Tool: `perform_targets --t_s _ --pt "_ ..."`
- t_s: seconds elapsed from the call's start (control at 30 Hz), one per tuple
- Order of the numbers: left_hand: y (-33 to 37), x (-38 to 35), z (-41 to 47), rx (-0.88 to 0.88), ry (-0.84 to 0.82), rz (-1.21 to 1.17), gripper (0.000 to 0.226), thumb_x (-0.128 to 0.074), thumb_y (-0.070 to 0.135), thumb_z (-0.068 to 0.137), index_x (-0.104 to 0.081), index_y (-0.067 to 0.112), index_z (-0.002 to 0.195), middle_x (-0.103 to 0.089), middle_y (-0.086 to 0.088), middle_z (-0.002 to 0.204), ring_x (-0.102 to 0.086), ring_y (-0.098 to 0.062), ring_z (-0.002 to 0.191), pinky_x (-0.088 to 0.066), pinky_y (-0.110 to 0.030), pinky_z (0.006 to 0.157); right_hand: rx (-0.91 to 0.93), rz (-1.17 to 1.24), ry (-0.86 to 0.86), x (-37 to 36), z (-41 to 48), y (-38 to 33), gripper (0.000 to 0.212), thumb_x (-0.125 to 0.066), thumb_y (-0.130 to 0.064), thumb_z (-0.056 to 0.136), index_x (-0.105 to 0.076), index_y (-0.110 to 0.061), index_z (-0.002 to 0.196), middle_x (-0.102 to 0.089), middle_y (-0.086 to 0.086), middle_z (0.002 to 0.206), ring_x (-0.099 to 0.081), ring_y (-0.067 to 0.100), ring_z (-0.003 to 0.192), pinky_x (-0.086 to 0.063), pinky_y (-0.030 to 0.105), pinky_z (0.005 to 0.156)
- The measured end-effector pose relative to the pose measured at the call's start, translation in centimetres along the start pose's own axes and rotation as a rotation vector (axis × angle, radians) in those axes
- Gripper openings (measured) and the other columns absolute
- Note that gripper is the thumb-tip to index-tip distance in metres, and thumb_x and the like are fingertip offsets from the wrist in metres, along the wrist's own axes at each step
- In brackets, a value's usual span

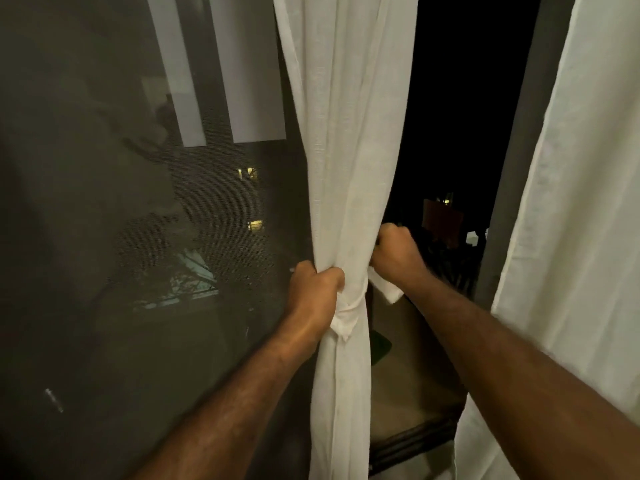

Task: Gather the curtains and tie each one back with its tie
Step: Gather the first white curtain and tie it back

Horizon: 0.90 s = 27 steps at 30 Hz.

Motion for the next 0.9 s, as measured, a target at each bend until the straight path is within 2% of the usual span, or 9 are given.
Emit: perform_targets --t_s 0.1,0.17,0.23,0.3,0.43,0.57,0.67,0.83,0.9 --pt "0.1 0.7 1.0 0.001 0.018 0.000 0.023 -0.060 0.012 0.072 -0.061 0.020 0.093 -0.065 0.003 0.092 -0.063 -0.019 0.089 -0.046 -0.024 0.063 -0.058 0.618 -0.245 -1.9 -0.3 -1.7 0.025 -0.066 -0.023 0.098 -0.067 -0.009 0.119 -0.070 0.014 0.119 -0.066 0.030 0.113 -0.055 0.050 0.099" --pt "0.4 1.5 1.3 -0.178 0.102 0.356 0.018 -0.059 0.021 0.075 -0.061 0.023 0.093 -0.060 0.005 0.099 -0.056 -0.021 0.102 -0.047 -0.031 0.079 -0.158 0.974 -0.361 -3.0 -1.0 -1.9 0.019 -0.060 -0.023 0.101 -0.069 -0.011 0.113 -0.074 0.012 0.112 -0.068 0.030 0.110 -0.057 0.046 0.096" --pt "0.6 2.4 1.6 -0.507 0.278 0.807 0.042 -0.058 0.036 0.071 -0.060 0.022 0.110 -0.049 -0.001 0.119 -0.038 -0.019 0.114 -0.037 -0.041 0.095 -0.190 1.189 -0.437 -3.6 -1.4 -2.2 0.023 -0.054 -0.024 0.103 -0.072 -0.010 0.109 -0.078 0.011 0.105 -0.073 0.028 0.101 -0.062 0.041 0.084" --pt "0.8 3.3 2.1 -0.536 0.188 0.821 0.056 -0.061 0.043 0.070 -0.049 0.028 0.123 -0.039 0.000 0.133 -0.034 -0.017 0.122 -0.033 -0.040 0.101 -0.188 1.306 -0.468 -3.9 -1.5 -2.4 0.030 -0.050 -0.027 0.104 -0.071 -0.008 0.115 -0.077 0.014 0.110 -0.074 0.028 0.102 -0.062 0.040 0.082" --pt "0.7 4.6 3.1 -0.265 -0.170 0.480 0.062 -0.072 0.054 0.069 -0.028 0.047 0.113 -0.054 0.029 0.106 -0.058 0.011 0.096 -0.047 -0.009 0.071 -0.200 1.382 -0.440 -4.2 -1.7 -2.8 0.042 -0.047 -0.035 0.104 -0.067 -0.007 0.127 -0.070 0.021 0.124 -0.066 0.038 0.118 -0.054 0.053 0.100" --pt "0.7 5.3 3.0 -0.230 -0.211 0.452 0.094 -0.073 0.072 0.055 -0.038 0.031 0.133 -0.061 0.018 0.122 -0.061 0.001 0.107 -0.054 -0.030 0.091 -0.149 1.404 -0.399 -3.9 -2.1 -2.3 0.042 -0.046 -0.042 0.103 -0.076 -0.017 0.118 -0.071 0.017 0.125 -0.066 0.036 0.119 -0.053 0.053 0.102" --pt "1.1 6.0 2.6 -0.183 -0.294 0.500 0.090 -0.071 0.071 0.063 -0.050 0.025 0.137 -0.062 0.012 0.129 -0.060 -0.007 0.114 -0.051 -0.038 0.099 -0.048 1.418 -0.425 -3.4 -3.0 -1.3 0.043 -0.055 -0.046 0.095 -0.073 -0.020 0.124 -0.067 0.016 0.133 -0.063 0.035 0.125 -0.052 0.052 0.103" --pt "1.5 6.2 1.3 -0.005 -0.292 0.317 0.062 -0.076 0.039 0.080 -0.049 0.023 0.133 -0.067 0.001 0.112 -0.066 -0.005 0.061 -0.052 -0.021 0.050 0.018 1.093 -0.385 -3.8 -5.3 0.1 0.039 -0.072 -0.039 0.088 -0.069 -0.028 0.126 -0.073 -0.002 0.125 -0.069 0.019 0.117 -0.058 0.032 0.091" --pt "1.6 5.9 0.6 0.103 -0.277 0.207 0.055 -0.076 0.033 0.081 -0.048 0.024 0.127 -0.068 -0.007 0.095 -0.066 -0.011 0.052 -0.052 -0.027 0.050 0.011 1.017 -0.296 -4.2 -6.1 0.1 0.040 -0.077 -0.025 0.088 -0.066 -0.028 0.126 -0.074 -0.007 0.120 -0.071 0.013 0.111 -0.060 0.027 0.085"
Point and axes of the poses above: each hand's wrist, its own z-axis towards the middle knuckle, its own x-axis out of the back of the hand, y = z × x, the point moved 2 cm from there along z, towards the middle knuckle
